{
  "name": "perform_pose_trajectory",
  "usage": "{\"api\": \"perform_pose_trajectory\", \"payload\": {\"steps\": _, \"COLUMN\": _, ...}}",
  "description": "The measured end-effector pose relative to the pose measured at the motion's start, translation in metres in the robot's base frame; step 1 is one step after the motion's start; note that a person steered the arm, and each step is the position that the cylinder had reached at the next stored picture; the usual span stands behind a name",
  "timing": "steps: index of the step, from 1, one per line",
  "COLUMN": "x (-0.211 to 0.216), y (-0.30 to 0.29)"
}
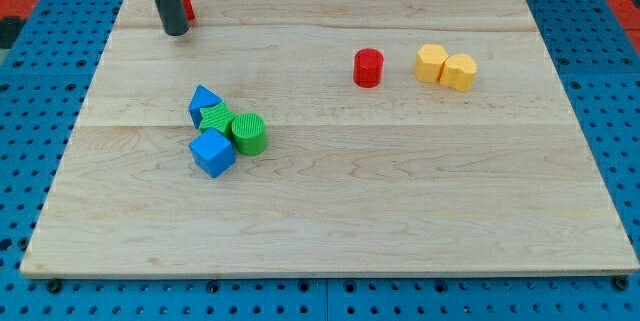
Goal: Nudge group of blocks left a bit
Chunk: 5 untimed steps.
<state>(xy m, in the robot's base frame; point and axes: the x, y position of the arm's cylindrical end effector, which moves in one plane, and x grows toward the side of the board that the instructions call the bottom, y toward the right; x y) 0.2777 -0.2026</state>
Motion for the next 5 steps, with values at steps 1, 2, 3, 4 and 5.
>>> {"api": "perform_pose_trajectory", "payload": {"steps": 1, "x": 0.0, "y": 0.0}}
{"api": "perform_pose_trajectory", "payload": {"steps": 2, "x": 0.024, "y": 0.069}}
{"api": "perform_pose_trajectory", "payload": {"steps": 3, "x": 0.052, "y": 0.111}}
{"api": "perform_pose_trajectory", "payload": {"steps": 4, "x": 0.074, "y": 0.141}}
{"api": "perform_pose_trajectory", "payload": {"steps": 5, "x": 0.174, "y": 0.169}}
